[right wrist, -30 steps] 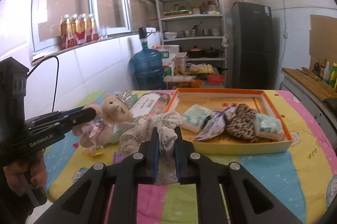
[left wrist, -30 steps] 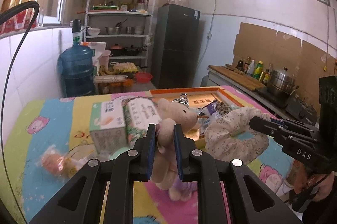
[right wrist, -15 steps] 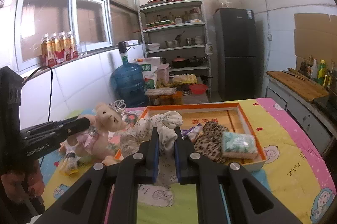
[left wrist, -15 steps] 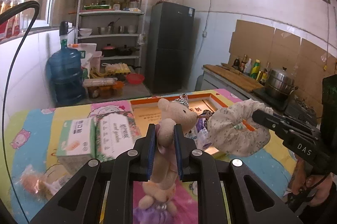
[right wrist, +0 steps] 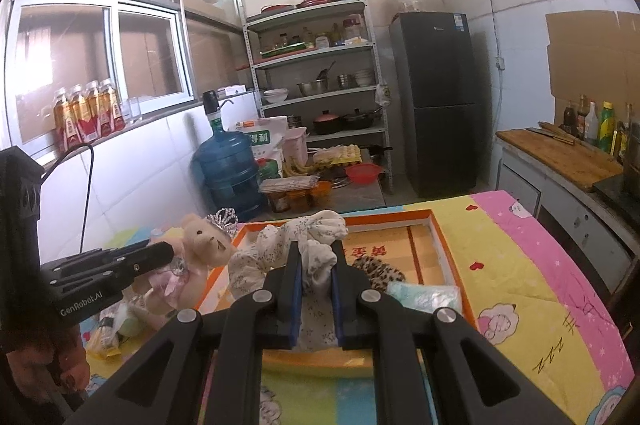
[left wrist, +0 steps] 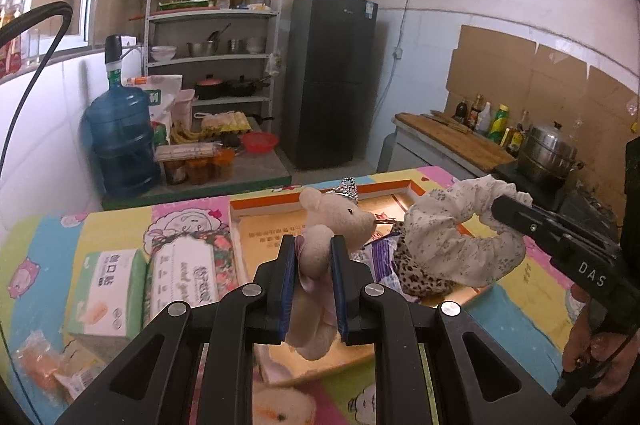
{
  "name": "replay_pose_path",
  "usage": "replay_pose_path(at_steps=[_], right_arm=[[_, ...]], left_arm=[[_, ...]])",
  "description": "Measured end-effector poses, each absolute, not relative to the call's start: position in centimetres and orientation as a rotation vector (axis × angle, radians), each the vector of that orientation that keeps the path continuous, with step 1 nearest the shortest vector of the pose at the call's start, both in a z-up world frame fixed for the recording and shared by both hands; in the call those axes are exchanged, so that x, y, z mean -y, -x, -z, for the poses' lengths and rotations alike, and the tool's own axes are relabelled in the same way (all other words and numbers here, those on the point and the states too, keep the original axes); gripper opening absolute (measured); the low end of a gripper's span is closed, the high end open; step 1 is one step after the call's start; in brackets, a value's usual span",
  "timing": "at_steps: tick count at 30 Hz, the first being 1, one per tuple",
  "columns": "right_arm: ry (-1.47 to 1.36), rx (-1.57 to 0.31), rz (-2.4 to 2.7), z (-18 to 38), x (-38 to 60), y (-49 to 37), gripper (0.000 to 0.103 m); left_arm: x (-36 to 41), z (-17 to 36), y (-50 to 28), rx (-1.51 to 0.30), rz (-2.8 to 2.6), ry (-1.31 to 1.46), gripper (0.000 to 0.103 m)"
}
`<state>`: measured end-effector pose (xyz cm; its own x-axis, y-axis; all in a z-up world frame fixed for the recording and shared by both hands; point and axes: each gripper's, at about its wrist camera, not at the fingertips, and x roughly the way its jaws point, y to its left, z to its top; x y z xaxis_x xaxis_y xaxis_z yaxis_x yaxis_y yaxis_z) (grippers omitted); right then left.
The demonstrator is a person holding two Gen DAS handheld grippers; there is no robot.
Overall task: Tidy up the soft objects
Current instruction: 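Carry the pink teddy bear and floral scrunchie over the orange box with both grippers, then open both grippers to drop the teddy bear and scrunchie into the box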
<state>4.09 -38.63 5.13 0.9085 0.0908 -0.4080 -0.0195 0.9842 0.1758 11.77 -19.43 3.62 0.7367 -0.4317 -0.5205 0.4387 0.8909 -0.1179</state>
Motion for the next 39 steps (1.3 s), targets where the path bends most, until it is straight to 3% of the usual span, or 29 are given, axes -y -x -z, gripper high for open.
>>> replay_pose_path(at_steps=[19,39], right_arm=[[-0.222,-0.510,-0.020,-2.7,43.1,-10.5,0.013],[-0.251,-0.588,0.000,0.6,43.8,-14.2,0.014]], left_arm=[[23.8,0.3,-17.9,-0.704,0.443,-0.017,0.017],[25.3,2.2,-19.8,-0.721,0.429,0.008,0.018]])
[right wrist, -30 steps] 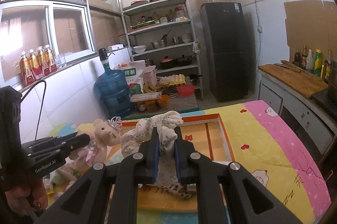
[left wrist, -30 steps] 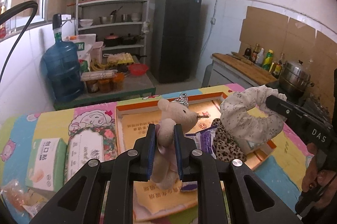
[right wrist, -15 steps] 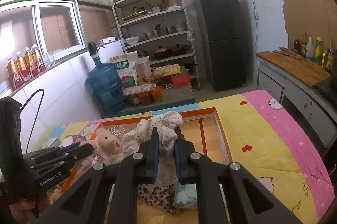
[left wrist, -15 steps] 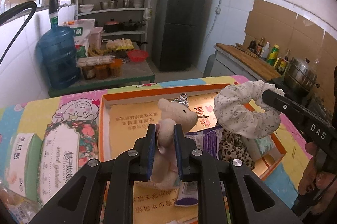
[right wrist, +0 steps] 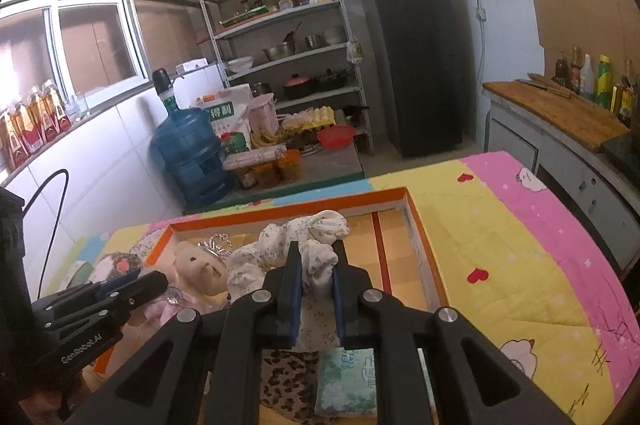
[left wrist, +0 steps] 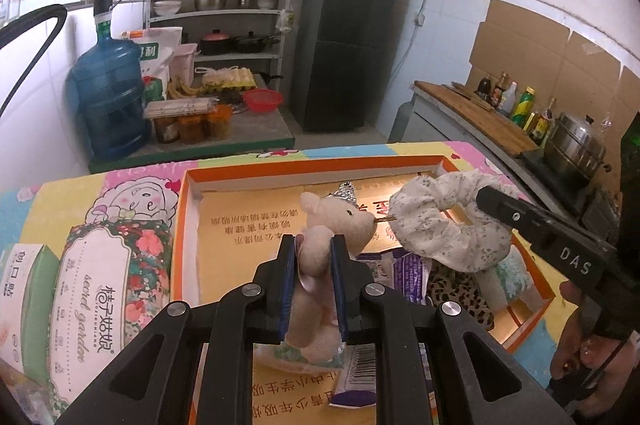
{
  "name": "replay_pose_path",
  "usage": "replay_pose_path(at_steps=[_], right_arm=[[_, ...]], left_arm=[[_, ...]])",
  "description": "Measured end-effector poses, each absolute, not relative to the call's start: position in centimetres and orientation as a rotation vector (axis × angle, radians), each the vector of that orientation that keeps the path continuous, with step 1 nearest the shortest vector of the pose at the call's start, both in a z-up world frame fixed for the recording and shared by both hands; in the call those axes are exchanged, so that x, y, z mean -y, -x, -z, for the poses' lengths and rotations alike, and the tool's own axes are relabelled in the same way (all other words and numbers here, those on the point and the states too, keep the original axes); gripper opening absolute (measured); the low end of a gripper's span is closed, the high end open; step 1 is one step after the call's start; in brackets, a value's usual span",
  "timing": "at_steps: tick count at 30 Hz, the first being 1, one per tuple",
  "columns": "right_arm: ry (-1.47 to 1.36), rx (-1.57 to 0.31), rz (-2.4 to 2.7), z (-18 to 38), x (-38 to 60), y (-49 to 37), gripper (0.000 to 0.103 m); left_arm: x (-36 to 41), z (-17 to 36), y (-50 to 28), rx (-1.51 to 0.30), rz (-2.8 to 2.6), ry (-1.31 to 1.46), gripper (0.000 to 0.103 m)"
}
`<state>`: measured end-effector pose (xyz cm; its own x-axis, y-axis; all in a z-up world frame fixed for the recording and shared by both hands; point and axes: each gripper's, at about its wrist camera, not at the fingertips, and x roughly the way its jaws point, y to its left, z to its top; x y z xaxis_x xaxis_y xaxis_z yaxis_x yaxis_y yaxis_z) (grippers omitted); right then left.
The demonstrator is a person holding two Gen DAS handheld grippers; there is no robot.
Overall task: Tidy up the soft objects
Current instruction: 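Open both grippers to drop the teddy bear and scrunchie into the box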
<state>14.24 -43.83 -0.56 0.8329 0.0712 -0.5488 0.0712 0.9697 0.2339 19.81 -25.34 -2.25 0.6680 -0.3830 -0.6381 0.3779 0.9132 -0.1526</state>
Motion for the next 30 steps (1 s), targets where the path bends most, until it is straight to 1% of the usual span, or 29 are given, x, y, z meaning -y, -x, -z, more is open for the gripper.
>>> replay_pose_path(at_steps=[4,9,11,12,14,18,23,30], right_arm=[[-0.252,-0.611,-0.004,1.2,43.6,-14.6,0.016],[-0.259,-0.610,0.007,1.3,43.8,-14.6,0.021],[-0.267,-0.610,0.011,1.3,43.9,-14.6,0.027],[-0.269,-0.609,0.012,1.3,43.9,-14.6,0.031],[-0.270,-0.607,0.015,1.4,44.0,-14.6,0.035],[-0.267,-0.601,0.019,1.3,43.9,-14.5,0.043],[-0.268,-0.593,0.025,1.1,43.9,-14.2,0.043],[-0.265,-0.568,0.041,0.2,43.8,-13.4,0.044]], left_arm=[[25.5,2.2,-19.8,-0.720,0.424,0.005,0.019],[25.5,2.3,-19.9,-0.733,0.425,0.000,0.029],[25.5,2.4,-19.9,-0.738,0.431,0.005,0.036],[25.5,2.3,-19.9,-0.740,0.433,0.009,0.038],[25.3,2.3,-19.9,-0.744,0.431,0.014,0.045],[25.1,2.2,-19.6,-0.731,0.431,0.021,0.047],[25.0,1.7,-19.0,-0.708,0.421,0.018,0.054],[24.3,0.7,-18.3,-0.681,0.413,0.013,0.055]])
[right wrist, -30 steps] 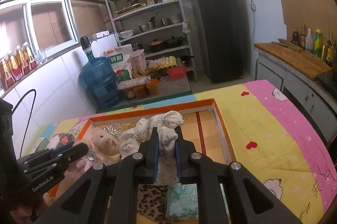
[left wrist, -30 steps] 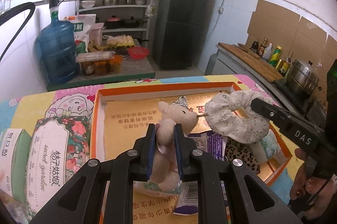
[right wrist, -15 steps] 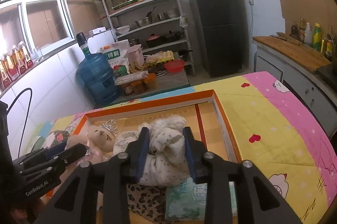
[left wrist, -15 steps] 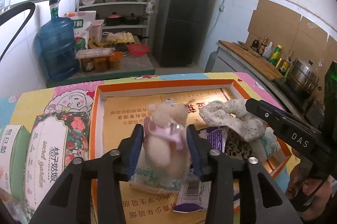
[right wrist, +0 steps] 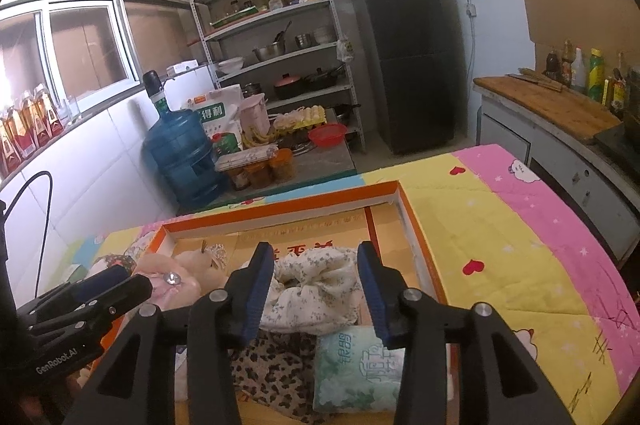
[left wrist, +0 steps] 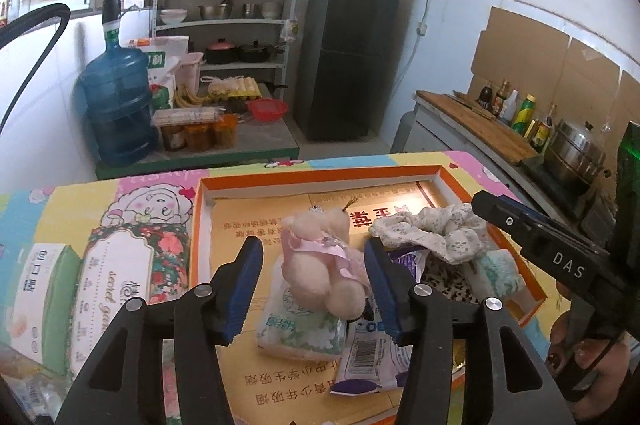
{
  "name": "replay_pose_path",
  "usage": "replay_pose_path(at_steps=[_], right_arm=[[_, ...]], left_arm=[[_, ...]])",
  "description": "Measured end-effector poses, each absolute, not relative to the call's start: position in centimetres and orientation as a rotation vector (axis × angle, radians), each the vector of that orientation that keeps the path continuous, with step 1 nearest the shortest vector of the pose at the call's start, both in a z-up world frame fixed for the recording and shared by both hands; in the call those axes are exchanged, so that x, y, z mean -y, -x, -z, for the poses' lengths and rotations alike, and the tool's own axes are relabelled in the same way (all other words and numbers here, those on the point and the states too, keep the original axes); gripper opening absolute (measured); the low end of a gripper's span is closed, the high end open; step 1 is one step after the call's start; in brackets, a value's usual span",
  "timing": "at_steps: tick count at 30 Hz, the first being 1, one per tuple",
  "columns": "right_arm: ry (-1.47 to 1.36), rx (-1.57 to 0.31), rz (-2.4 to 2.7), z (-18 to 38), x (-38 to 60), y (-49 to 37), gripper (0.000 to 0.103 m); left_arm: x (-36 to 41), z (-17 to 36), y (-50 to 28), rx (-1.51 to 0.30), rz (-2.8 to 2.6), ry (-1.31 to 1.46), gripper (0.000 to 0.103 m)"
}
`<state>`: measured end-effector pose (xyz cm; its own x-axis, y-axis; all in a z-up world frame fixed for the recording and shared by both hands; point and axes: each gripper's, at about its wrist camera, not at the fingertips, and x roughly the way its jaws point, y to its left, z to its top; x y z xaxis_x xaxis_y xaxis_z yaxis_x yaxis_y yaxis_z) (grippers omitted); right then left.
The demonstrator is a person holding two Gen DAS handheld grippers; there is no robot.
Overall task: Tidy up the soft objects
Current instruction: 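Open both grippers to drop the teddy bear and scrunchie into the box, then move both grippers back to the remaining items on the quilt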
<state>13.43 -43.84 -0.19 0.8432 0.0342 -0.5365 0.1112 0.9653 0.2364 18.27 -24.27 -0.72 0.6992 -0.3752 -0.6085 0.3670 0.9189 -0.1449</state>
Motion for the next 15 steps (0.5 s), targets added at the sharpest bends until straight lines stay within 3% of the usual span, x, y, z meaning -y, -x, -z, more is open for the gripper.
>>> replay_pose_path(at_steps=[15], right_arm=[[-0.230,-0.537,0.027,-1.9,41.4,-11.2,0.044]], left_arm=[[21.9,-1.1,-15.8,-0.636,0.366,-0.023,0.055]])
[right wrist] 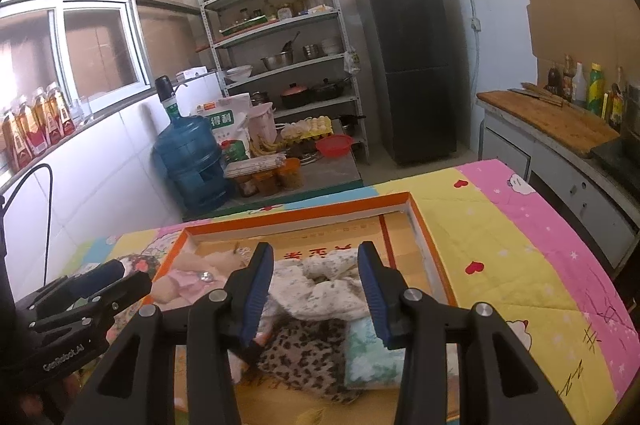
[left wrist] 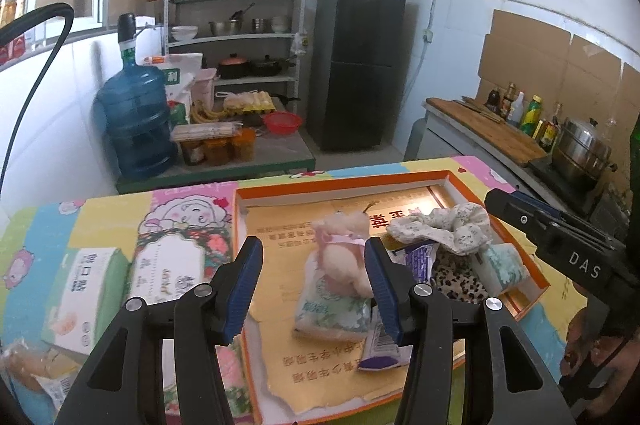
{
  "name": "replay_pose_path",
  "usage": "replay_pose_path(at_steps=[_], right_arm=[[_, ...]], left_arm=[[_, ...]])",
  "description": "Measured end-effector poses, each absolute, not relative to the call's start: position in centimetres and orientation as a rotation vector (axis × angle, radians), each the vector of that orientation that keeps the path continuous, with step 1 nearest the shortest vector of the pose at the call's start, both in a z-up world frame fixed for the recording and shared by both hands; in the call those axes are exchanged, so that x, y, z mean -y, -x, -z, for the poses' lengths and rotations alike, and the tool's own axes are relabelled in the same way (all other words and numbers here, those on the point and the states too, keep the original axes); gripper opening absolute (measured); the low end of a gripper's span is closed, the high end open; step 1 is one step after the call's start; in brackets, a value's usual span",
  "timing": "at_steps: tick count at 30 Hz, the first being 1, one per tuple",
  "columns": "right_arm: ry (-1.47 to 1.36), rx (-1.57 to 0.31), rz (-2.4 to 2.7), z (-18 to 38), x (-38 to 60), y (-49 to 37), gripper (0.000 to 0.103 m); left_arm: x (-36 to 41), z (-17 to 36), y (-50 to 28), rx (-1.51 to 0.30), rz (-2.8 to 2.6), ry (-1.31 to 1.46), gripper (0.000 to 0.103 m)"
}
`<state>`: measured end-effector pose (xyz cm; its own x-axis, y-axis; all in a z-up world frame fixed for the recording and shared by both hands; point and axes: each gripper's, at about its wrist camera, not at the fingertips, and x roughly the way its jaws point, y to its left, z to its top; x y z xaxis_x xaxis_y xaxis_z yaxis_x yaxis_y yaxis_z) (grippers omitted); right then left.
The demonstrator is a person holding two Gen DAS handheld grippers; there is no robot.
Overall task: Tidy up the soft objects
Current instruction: 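Move both grippers back to the remaining items on the quilt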
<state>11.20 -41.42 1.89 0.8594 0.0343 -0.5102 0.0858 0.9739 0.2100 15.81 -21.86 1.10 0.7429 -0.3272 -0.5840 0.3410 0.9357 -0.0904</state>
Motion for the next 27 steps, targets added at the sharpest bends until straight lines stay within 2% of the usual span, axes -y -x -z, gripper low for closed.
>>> replay_pose_path(at_steps=[27], right_arm=[[-0.127,-0.525,-0.081,-4.4,30.2,-7.3,0.044]], left_arm=[[11.5,-2.7,-10.7,-0.602,0.248,0.019,0.055]])
